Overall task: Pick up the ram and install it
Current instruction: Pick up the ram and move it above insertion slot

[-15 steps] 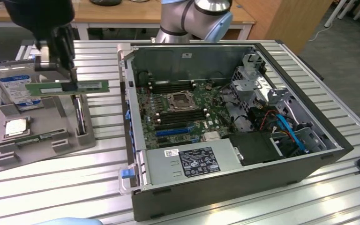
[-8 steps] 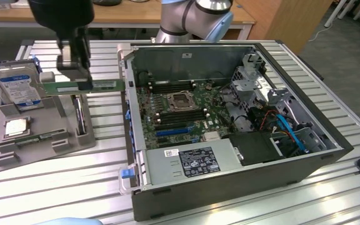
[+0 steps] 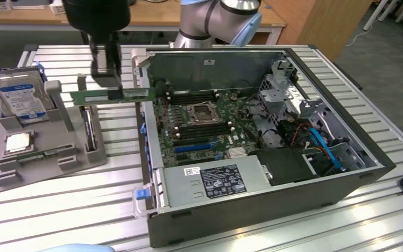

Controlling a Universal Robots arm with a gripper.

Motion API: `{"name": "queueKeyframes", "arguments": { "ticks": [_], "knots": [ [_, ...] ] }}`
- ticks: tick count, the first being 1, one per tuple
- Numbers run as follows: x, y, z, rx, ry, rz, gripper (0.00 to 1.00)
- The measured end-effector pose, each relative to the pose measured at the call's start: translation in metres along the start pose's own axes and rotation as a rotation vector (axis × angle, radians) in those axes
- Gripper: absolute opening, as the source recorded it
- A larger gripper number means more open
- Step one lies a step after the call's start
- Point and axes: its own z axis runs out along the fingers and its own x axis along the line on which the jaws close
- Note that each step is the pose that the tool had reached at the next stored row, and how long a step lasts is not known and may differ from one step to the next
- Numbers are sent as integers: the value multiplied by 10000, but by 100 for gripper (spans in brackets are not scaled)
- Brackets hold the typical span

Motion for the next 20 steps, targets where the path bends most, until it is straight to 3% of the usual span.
{"name": "queueKeyframes", "arguments": {
  "ticks": [20],
  "knots": [
    [-47, -769, 17, -1, 1, 0, 13]
  ]
}}
